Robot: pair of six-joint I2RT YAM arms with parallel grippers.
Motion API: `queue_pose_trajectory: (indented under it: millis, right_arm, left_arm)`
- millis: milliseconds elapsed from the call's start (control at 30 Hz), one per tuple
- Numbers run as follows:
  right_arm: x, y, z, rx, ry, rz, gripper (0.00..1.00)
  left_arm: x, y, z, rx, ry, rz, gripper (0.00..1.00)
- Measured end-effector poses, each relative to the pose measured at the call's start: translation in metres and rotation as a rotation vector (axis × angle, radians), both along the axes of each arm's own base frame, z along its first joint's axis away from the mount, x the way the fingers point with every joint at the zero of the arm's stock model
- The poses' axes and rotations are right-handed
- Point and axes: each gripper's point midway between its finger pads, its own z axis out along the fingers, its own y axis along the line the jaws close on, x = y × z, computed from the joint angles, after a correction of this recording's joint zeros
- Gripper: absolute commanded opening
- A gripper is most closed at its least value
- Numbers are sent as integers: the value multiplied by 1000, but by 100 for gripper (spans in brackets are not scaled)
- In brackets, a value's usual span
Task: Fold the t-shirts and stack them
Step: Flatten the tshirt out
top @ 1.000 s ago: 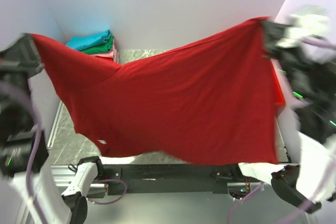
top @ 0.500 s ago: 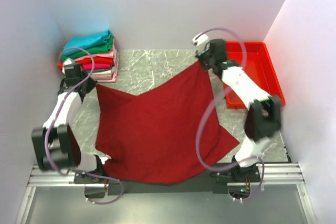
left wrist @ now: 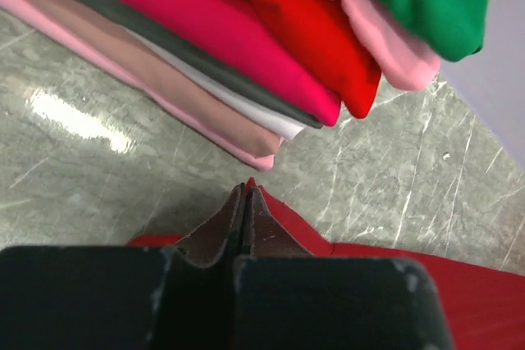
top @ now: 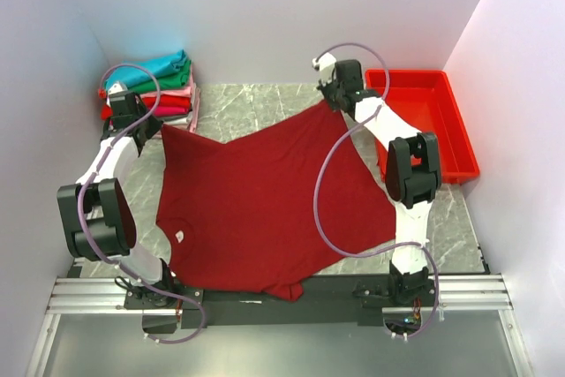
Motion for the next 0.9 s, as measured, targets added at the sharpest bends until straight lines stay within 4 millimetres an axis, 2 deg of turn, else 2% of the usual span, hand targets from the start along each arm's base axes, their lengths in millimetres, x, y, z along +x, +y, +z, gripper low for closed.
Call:
queue_pose_trajectory:
  millis: [100,233,300,367,400,433,500,533,567,600,633,667,733,800,833,900]
  right_arm:
    - [9,0,19,18,-42,-17,0]
    - [14,-4,36,43,-71,-35,0]
    - [10,-10,43,47,-74,-40,0]
    - [-5,-15,61,53,-84,-36,0]
    - [-15,-17,76,58,-91,-28,0]
    - [-25,-19,100,68,-119,-23,0]
    - [-51,-22,163,99,-216,-3,0]
    - [-68,-23,203,116,-287,10,0]
    - [-85,-25,235,130,-346,20,0]
    - [-109,-26,277,148,-427,35,0]
    - [-140,-26,325,168,-528,55,0]
    - [-172,-28,369,190,-629,73,0]
    - [-245,-26,449,254,-815,136,0]
    - [-316,-36,511,328,-966,195,0]
    - [-356,-53,544,366,-1060,194,0]
    - [-416,-86,582,413,-1205,156,0]
  left_arm:
    - [5,1,6,7,-11,-8,0]
    - [18,0,29,13,-61,-28,0]
    - [18,-1,42,17,-93,-31,0]
    - [11,-2,64,25,-133,-30,0]
    - [4,-3,84,34,-176,-29,0]
    - [-4,-4,103,41,-217,-25,1]
    - [-29,-9,163,64,-351,-20,1]
    - [-45,-10,192,76,-422,-12,1]
    - [-77,-14,243,96,-552,3,1]
    - [-93,-16,268,106,-618,9,1]
    - [-117,-19,299,118,-703,22,1]
    - [-150,-22,338,134,-818,39,1]
    - [-215,-29,397,151,-1010,71,1]
    - [-287,-37,445,163,-1194,99,1]
    - [-329,-42,468,164,-1296,117,1]
    - [-393,-50,498,170,-1445,135,1]
